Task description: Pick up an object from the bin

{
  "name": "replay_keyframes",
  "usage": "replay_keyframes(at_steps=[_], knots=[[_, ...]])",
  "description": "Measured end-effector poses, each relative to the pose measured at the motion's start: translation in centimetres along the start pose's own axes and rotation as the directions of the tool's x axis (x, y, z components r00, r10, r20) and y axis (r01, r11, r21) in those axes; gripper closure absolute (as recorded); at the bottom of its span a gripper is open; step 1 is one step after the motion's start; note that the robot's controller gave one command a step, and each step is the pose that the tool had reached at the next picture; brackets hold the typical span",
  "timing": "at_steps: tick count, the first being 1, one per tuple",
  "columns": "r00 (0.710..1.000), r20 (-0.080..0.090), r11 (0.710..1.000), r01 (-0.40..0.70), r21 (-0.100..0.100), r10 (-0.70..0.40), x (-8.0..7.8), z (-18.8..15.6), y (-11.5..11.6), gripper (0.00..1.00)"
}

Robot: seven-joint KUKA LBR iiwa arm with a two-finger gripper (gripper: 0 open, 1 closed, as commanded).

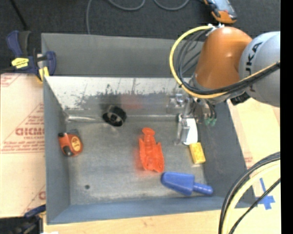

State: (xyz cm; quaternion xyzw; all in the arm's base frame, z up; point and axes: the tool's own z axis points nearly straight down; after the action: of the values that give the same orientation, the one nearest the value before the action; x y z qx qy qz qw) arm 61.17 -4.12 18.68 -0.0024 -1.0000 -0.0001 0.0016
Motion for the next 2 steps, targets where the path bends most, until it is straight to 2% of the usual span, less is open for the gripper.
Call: replay_keyframes(at_steps=[1, 2], knots=[[1.0, 0.008, 1.0, 0.001, 0.001, -0.001, -0.1, -0.5, 0.0, 0.0], [0.988, 0.014, 0.989, 0.151, 0.004, -0.151, 0.1, 2.8, 0.3, 0.0]])
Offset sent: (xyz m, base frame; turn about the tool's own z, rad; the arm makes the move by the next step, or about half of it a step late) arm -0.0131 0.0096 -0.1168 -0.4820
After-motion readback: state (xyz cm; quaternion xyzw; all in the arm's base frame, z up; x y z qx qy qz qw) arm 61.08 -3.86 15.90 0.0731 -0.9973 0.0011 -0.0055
